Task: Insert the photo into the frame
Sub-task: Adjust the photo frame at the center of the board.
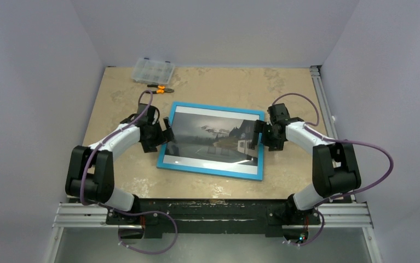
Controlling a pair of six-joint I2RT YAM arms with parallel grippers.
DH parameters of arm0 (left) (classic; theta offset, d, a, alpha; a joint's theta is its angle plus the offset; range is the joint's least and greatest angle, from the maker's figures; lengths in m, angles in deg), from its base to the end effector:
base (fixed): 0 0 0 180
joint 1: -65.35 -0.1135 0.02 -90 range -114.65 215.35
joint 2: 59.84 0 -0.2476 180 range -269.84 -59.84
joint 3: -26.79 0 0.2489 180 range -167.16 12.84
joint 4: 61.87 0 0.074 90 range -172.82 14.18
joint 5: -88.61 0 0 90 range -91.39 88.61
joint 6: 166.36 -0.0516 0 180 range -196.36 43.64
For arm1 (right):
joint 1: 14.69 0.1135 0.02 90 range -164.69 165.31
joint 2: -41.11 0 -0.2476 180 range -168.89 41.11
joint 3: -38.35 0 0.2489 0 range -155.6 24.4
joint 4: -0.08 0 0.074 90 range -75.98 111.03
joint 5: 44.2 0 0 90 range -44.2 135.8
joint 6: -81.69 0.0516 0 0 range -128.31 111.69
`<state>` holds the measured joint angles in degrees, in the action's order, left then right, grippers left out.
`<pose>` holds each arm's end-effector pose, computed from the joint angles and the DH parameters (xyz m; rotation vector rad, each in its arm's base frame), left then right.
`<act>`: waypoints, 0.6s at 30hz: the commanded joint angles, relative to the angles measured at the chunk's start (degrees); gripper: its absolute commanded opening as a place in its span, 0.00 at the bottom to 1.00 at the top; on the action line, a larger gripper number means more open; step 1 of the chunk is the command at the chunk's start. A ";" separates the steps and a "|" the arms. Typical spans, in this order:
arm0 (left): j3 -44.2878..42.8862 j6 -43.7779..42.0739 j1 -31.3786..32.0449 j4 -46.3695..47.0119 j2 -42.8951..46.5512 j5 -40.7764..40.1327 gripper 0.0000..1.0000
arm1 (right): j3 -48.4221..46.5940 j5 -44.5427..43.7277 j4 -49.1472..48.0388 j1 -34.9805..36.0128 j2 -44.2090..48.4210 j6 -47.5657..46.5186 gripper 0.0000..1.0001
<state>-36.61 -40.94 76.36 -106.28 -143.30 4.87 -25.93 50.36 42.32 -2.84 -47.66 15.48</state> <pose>0.2734 -0.0589 0.1611 -0.5479 2.6942 -0.3837 0.2837 0.0637 0.1426 0.2651 2.7530 0.2791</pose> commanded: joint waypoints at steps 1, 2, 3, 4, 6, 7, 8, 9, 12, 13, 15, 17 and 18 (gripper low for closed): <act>1.99 2.94 -0.24 8.16 -3.86 7.26 0.98 | 0.97 5.76 -3.73 -0.38 0.48 2.34 0.82; 2.55 3.40 -0.13 8.91 -4.89 7.80 0.98 | 0.72 6.40 -4.02 -0.45 -0.07 2.46 0.82; 3.21 3.83 0.08 9.76 -5.54 8.57 0.98 | 0.44 7.10 -4.37 -0.50 -0.56 2.65 0.82; 3.90 4.32 0.45 10.91 -6.19 9.27 0.97 | -0.09 7.70 -4.52 -0.64 -1.18 2.83 0.82; 5.23 5.46 1.74 13.22 -7.14 10.44 0.97 | -1.07 8.73 -4.97 -0.90 -2.17 3.13 0.82; 5.54 5.93 3.14 13.99 -7.67 10.75 0.96 | -1.87 8.90 -4.95 -1.05 -2.47 3.18 0.82; 5.51 6.42 4.33 14.38 -8.25 10.63 0.96 | -2.91 8.85 -4.81 -1.17 -2.76 3.19 0.82; 5.39 6.97 5.55 14.84 -8.94 10.81 0.96 | -3.74 8.81 -4.51 -1.45 -3.07 3.19 0.82; 4.06 8.15 9.64 15.49 -10.99 11.04 0.95 | -6.12 8.57 -3.61 -2.00 -3.38 3.02 0.82; 3.53 8.65 10.87 15.52 -11.68 10.94 0.94 | -6.78 8.36 -3.20 -2.24 -3.43 2.87 0.82; 3.30 9.67 12.58 16.07 -12.13 10.74 0.94 | -7.75 8.07 -2.63 -2.60 -3.51 2.76 0.82; 3.26 10.19 13.45 16.52 -12.39 10.84 0.94 | -7.94 7.71 -2.46 -2.89 -3.40 2.62 0.82; 3.25 10.36 13.70 16.50 -12.46 10.91 0.93 | -7.96 7.22 -2.45 -3.00 -3.44 2.52 0.82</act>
<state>-36.20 -35.98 85.87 -90.60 -150.67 8.00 -30.69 52.26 40.57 -7.08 -52.01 16.60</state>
